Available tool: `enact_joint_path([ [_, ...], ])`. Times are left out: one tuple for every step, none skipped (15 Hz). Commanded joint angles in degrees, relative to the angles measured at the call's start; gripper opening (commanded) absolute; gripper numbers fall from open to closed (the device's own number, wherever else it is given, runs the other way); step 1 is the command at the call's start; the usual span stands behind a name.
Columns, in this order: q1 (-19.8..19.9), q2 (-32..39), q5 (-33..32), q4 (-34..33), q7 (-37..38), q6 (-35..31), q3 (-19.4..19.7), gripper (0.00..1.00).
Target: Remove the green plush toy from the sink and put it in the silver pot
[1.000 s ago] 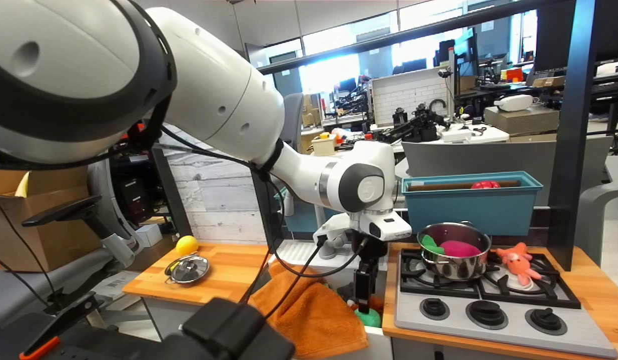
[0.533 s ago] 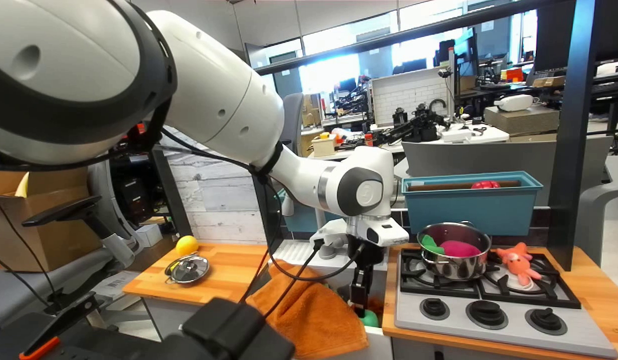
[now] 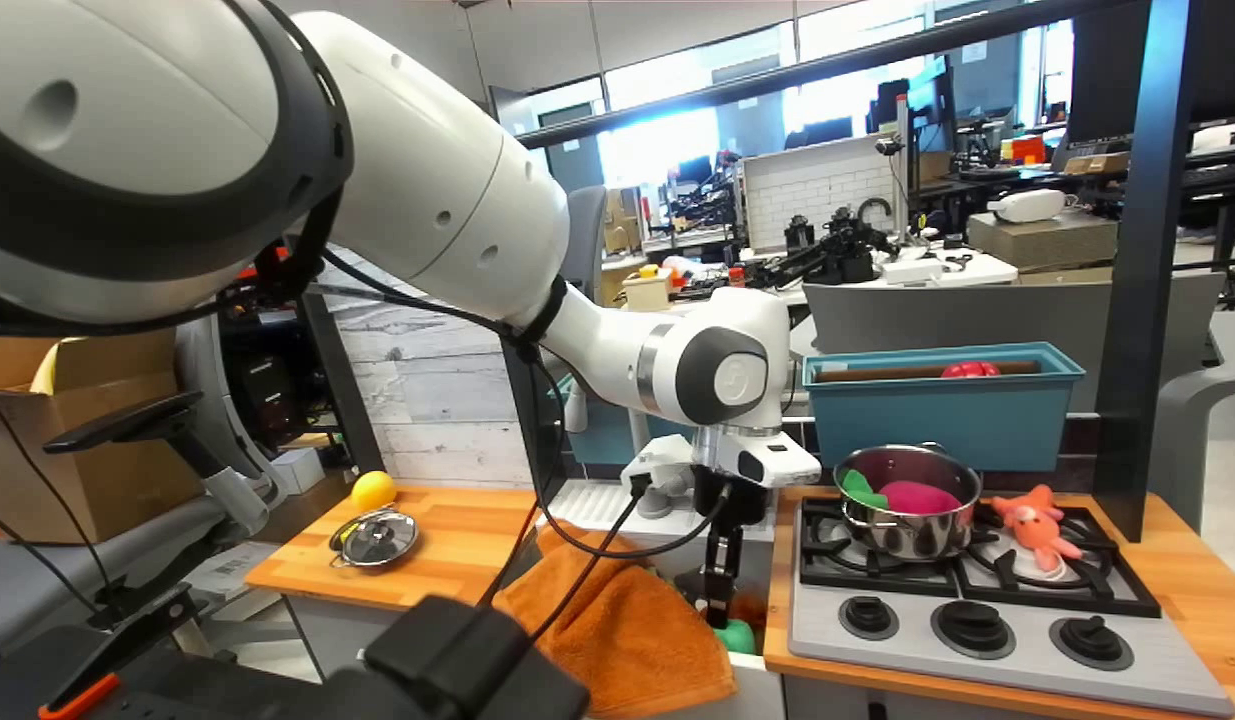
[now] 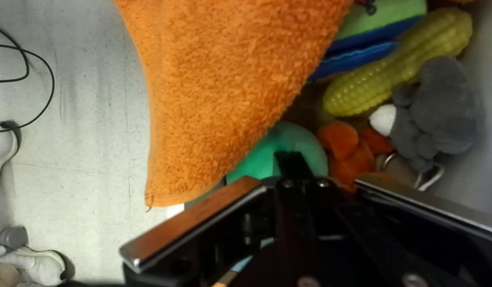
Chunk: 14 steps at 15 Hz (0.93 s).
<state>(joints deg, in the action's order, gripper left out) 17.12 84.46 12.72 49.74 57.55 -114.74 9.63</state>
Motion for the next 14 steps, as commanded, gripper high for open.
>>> enact_joint_path([
  [2.4, -6.1, 0.7, 6.0, -11.9, 2.6, -3.0, 0.00],
  [3.1, -8.8, 1.0, 9.0, -15.5, 2.1, -3.6, 0.00],
  [3.7, -11.1, 1.2, 11.7, -18.9, 1.9, -4.2, 0.00],
  [4.3, -14.2, 1.7, 15.2, -22.3, 0.7, -4.8, 0.00],
  [4.8, -16.6, 1.8, 17.6, -25.4, 0.4, -5.5, 0.00],
  [5.5, -19.0, 2.5, 20.0, -28.2, -0.1, -6.4, 0.00],
  [6.1, -21.4, 3.4, 22.4, -30.7, -0.6, -7.4, 0.00],
  [6.8, -23.9, 4.4, 24.9, -33.2, -0.9, -8.4, 0.00],
  [7.6, -26.5, 6.2, 27.4, -35.1, -2.0, -9.4, 0.00],
  [8.3, -28.8, 8.0, 30.0, -37.2, -3.1, -10.5, 0.00],
  [8.9, -31.0, 10.1, 32.5, -39.1, -5.1, -11.4, 0.00],
  [9.3, -33.2, 12.1, 35.2, -41.0, -8.0, -12.2, 0.00],
  [9.5, -35.3, 14.1, 38.0, -42.4, -11.9, -12.8, 0.00],
  [8.5, -37.1, 18.2, 40.4, -44.4, -14.7, -11.7, 0.00],
])
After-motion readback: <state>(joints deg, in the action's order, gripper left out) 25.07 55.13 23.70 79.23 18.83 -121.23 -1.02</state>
